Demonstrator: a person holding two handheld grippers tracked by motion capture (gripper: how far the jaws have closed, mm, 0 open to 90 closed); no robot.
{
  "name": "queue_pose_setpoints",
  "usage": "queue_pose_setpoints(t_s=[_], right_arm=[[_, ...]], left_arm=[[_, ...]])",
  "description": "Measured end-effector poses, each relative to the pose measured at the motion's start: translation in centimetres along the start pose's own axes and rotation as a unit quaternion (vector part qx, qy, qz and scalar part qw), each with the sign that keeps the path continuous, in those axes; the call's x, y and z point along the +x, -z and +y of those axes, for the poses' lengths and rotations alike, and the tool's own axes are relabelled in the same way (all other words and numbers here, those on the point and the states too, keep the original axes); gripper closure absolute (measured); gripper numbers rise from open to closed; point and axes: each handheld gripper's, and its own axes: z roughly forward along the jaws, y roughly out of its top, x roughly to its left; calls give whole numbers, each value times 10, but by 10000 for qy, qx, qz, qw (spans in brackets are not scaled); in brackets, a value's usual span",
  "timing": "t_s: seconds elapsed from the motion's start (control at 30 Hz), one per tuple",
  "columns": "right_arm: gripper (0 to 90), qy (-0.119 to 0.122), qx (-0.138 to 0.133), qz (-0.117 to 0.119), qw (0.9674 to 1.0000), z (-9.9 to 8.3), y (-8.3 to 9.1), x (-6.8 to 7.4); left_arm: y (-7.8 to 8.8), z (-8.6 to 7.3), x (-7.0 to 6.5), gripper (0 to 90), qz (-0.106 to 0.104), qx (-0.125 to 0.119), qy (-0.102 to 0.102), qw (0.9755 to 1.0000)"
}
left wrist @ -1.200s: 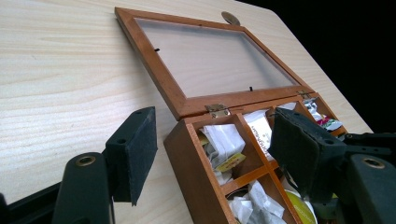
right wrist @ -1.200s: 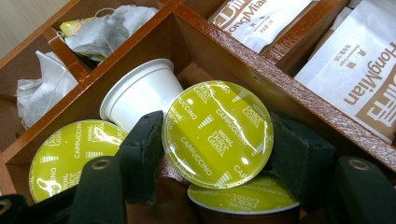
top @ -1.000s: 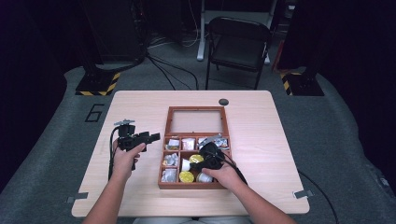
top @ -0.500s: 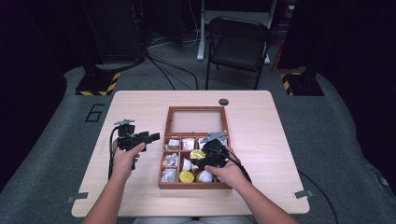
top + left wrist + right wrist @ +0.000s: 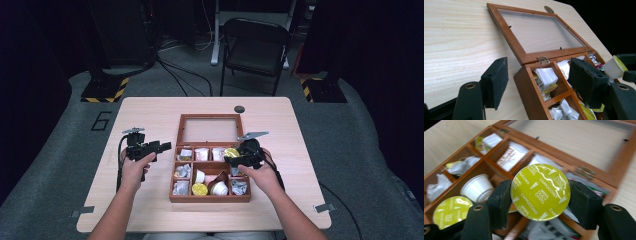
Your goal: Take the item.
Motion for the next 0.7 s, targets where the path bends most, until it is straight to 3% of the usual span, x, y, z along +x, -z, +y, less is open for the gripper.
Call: queue_pose_setpoints(t_s=[0.17,0.3,0.47,0.7], right_arm=[[374,-246,-82,-230,9994,-4,11,-20],[374,-296,-141,-503,9982,-10,19,-36],[374,-616,-216,-672,9956,-17,29,-54],[374,-772,-229,-963,9921,-27,38,-72]], left_arm=[[-2,2,0,320,-19,-7,42,10000],[-4,3,1,321,-26,46,-33,10000],[-9,4,2,325,-21,12,15,10000],[-13,6,1,326,-27,50,-21,10000]])
